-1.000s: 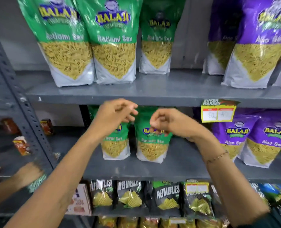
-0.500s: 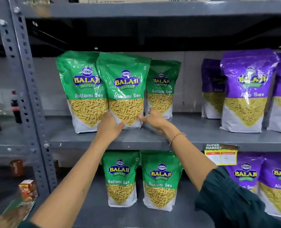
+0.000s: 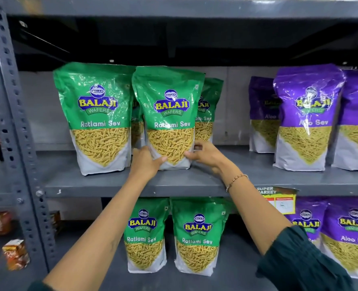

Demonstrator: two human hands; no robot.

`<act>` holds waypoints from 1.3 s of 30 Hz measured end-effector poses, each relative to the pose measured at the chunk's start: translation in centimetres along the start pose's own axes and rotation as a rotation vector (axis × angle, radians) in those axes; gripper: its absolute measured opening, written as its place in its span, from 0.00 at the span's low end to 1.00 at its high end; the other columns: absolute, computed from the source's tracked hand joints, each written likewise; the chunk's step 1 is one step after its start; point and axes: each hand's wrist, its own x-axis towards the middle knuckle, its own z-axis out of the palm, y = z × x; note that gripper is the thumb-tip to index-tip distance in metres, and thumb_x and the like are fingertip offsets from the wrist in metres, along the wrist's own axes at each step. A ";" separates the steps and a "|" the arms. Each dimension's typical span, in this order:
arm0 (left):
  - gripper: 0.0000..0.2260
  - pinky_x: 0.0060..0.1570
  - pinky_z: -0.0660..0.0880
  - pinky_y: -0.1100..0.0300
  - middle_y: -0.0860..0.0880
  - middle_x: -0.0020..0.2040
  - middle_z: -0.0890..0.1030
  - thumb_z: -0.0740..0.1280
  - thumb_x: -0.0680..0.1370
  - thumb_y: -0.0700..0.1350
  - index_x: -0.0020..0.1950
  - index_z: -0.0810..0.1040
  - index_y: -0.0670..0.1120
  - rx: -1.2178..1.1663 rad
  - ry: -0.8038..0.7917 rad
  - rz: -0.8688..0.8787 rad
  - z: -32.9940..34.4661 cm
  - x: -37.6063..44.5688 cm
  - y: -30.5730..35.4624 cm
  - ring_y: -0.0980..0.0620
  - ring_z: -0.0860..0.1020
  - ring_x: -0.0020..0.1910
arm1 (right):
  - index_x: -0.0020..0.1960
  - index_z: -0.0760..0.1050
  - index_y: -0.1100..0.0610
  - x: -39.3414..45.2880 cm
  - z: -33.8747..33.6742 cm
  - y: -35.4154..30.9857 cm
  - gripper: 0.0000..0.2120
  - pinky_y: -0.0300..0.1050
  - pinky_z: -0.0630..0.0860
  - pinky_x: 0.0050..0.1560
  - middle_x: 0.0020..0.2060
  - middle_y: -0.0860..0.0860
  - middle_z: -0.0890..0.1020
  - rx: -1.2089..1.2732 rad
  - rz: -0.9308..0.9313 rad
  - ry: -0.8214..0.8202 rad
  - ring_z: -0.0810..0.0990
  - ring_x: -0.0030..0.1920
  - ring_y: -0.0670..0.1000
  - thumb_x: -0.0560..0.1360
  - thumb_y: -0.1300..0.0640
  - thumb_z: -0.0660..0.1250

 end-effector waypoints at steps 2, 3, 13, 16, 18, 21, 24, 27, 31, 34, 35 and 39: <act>0.19 0.38 0.68 0.52 0.34 0.54 0.73 0.69 0.72 0.56 0.45 0.67 0.42 -0.014 -0.064 0.041 1.7 0.9 2.1 0.39 0.73 0.50 | 0.62 0.70 0.63 -0.3 -2.8 0.7 0.29 0.54 0.72 0.66 0.59 0.58 0.79 0.045 0.022 0.072 0.76 0.61 0.56 0.65 0.60 0.76; 0.20 0.45 0.70 0.50 0.35 0.55 0.72 0.70 0.71 0.56 0.44 0.66 0.42 -0.027 -0.101 0.075 3.5 1.6 3.9 0.39 0.72 0.54 | 0.63 0.69 0.64 -0.7 -5.2 1.1 0.29 0.53 0.73 0.65 0.59 0.58 0.79 0.057 0.035 0.129 0.76 0.60 0.56 0.66 0.62 0.76; 0.25 0.48 0.69 0.56 0.44 0.60 0.77 0.74 0.69 0.53 0.58 0.69 0.42 -0.267 -0.163 0.091 5.9 2.3 5.2 0.50 0.73 0.52 | 0.59 0.71 0.65 -1.6 -8.3 2.0 0.23 0.53 0.76 0.60 0.57 0.62 0.79 0.095 0.006 0.204 0.78 0.59 0.59 0.67 0.67 0.73; 0.25 0.48 0.70 0.55 0.43 0.60 0.77 0.74 0.69 0.53 0.58 0.69 0.42 -0.265 -0.170 0.099 6.1 2.2 5.5 0.47 0.75 0.54 | 0.59 0.71 0.62 -1.7 -8.9 2.4 0.23 0.54 0.74 0.63 0.58 0.60 0.78 0.096 0.014 0.208 0.77 0.60 0.58 0.66 0.66 0.74; 0.25 0.48 0.70 0.55 0.43 0.60 0.77 0.73 0.69 0.53 0.58 0.69 0.43 -0.267 -0.175 0.094 6.1 2.1 5.5 0.47 0.75 0.54 | 0.60 0.70 0.62 -1.8 -9.0 2.3 0.24 0.53 0.74 0.63 0.56 0.58 0.78 0.099 0.007 0.197 0.76 0.60 0.58 0.67 0.67 0.73; 0.25 0.49 0.70 0.55 0.43 0.62 0.76 0.73 0.69 0.53 0.59 0.68 0.43 -0.275 -0.178 0.095 6.2 2.0 5.5 0.46 0.75 0.57 | 0.60 0.70 0.63 -1.9 -9.0 2.5 0.24 0.53 0.74 0.63 0.55 0.58 0.78 0.112 0.003 0.196 0.76 0.60 0.57 0.67 0.67 0.73; 0.26 0.51 0.71 0.55 0.43 0.62 0.76 0.73 0.69 0.53 0.59 0.68 0.43 -0.270 -0.171 0.094 6.3 2.0 5.4 0.45 0.75 0.59 | 0.59 0.70 0.61 -1.9 -9.0 2.6 0.23 0.54 0.73 0.65 0.58 0.59 0.78 0.114 0.000 0.198 0.76 0.61 0.57 0.67 0.67 0.73; 0.26 0.53 0.73 0.53 0.43 0.63 0.76 0.74 0.68 0.54 0.59 0.68 0.44 -0.275 -0.174 0.095 6.3 2.0 5.3 0.45 0.75 0.59 | 0.58 0.70 0.60 -1.9 -9.0 2.6 0.21 0.55 0.72 0.65 0.58 0.58 0.77 0.113 0.000 0.191 0.75 0.62 0.58 0.68 0.67 0.72; 0.27 0.51 0.72 0.53 0.44 0.63 0.75 0.73 0.69 0.54 0.60 0.68 0.44 -0.264 -0.169 0.105 6.4 2.0 5.2 0.45 0.75 0.59 | 0.59 0.70 0.59 -2.0 -8.9 2.6 0.21 0.56 0.72 0.66 0.61 0.59 0.77 0.099 0.007 0.181 0.75 0.63 0.57 0.68 0.66 0.72; 0.30 0.55 0.73 0.52 0.45 0.65 0.75 0.73 0.68 0.57 0.62 0.66 0.44 -0.278 -0.209 0.101 6.3 2.1 5.1 0.46 0.75 0.60 | 0.65 0.64 0.61 -2.5 -9.0 2.3 0.28 0.52 0.72 0.65 0.65 0.58 0.73 0.048 0.024 0.152 0.73 0.64 0.55 0.69 0.62 0.72; 0.32 0.57 0.73 0.52 0.46 0.66 0.74 0.73 0.68 0.58 0.64 0.65 0.44 -0.303 -0.235 0.092 6.1 1.9 5.0 0.47 0.74 0.61 | 0.68 0.60 0.61 -2.8 -8.9 2.2 0.33 0.52 0.71 0.66 0.67 0.57 0.71 -0.013 0.020 0.187 0.71 0.65 0.55 0.69 0.58 0.73; 0.30 0.56 0.74 0.56 0.49 0.62 0.76 0.72 0.70 0.56 0.65 0.68 0.44 -0.325 -0.092 0.161 3.8 0.5 4.6 0.50 0.76 0.58 | 0.58 0.69 0.59 -4.9 -6.1 1.1 0.18 0.51 0.77 0.55 0.55 0.57 0.76 -0.260 -0.300 0.719 0.77 0.51 0.52 0.71 0.59 0.69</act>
